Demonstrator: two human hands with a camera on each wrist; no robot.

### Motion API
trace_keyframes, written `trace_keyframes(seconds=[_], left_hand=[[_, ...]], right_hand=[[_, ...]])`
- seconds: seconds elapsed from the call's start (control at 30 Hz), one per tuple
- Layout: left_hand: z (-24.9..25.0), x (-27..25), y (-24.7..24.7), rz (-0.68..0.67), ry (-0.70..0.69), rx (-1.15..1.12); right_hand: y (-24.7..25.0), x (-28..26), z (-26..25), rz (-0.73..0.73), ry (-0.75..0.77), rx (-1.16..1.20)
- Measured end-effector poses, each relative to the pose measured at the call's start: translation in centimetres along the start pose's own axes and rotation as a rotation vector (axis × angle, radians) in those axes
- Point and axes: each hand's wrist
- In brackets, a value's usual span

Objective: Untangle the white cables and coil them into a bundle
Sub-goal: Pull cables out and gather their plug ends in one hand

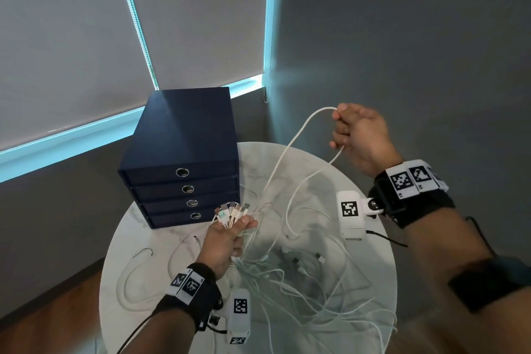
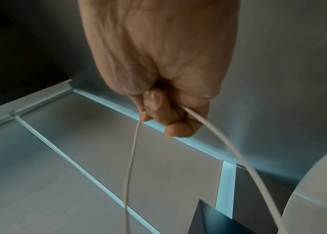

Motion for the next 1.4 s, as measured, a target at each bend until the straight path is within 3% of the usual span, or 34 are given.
trace_keyframes(seconds=[0.13,0.3,0.33,0.4,0.47,0.5,0.63,0.7,0.77,0.87,0.9,0.93,1.1,1.4], left_hand=[[-0.4,-0.1,0.1,0.023,0.001,-0.098],[0.3,0.0,0.8,0.134,-0.023,-0.340],[0.5,-0.1,0.8,0.138,-0.031,-0.373],[1.1,-0.3,0.5,0.127,-0.050,-0.404],[2.0,-0.6,-0.2,0.102,-0.080,-0.405],[2.5,-0.7,-0.7,0.088,-0.096,-0.397],[4.3,-0.6,-2.9,0.034,-0.152,-0.347],[4.9,-0.4,-4.2,0.022,-0.166,-0.326],[5.4,-0.3,-5.6,0.010,-0.173,-0.328],[5.9,-0.3,-7.4,-0.010,-0.173,-0.347],[6.1,-0.3,-7.7,-0.015,-0.172,-0.366],[6.2,-0.1,-7.7,-0.014,-0.174,-0.387],[7.1,0.7,-5.3,0.041,-0.181,-0.497],[7.6,0.6,-1.6,0.148,-0.198,-0.632]], right_hand=[[3.6,1.6,-1.0,0.167,0.107,-0.087],[13.7,3.2,-2.4,0.604,0.156,-0.105],[15.3,3.0,-2.5,0.652,0.105,-0.330],[18.3,2.6,-1.9,0.676,-0.150,-0.921],[20.3,0.8,-0.5,0.591,-0.286,-1.345],[21.0,0.1,0.8,0.560,-0.357,-1.404],[20.6,-1.9,6.5,0.584,-0.257,-1.153],[18.2,-2.8,9.0,0.567,-0.053,-0.907],[12.9,-4.5,10.3,0.289,-0.029,-0.714],[4.7,-8.2,11.5,-0.363,-0.360,-0.470],[3.2,-9.1,12.6,-0.536,-0.428,-0.485],[2.6,-9.5,13.7,-0.606,-0.449,-0.535],[3.6,-10.4,16.9,-0.518,-0.371,-0.710],[11.7,-8.8,15.9,-0.375,-0.444,-1.047]])
Point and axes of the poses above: each hand's wrist, its own x-axis towards the middle knuckle, its own y-axis out of the back of the hand, z = x × y, and after that the axes turned 13 degrees about x, right-handed
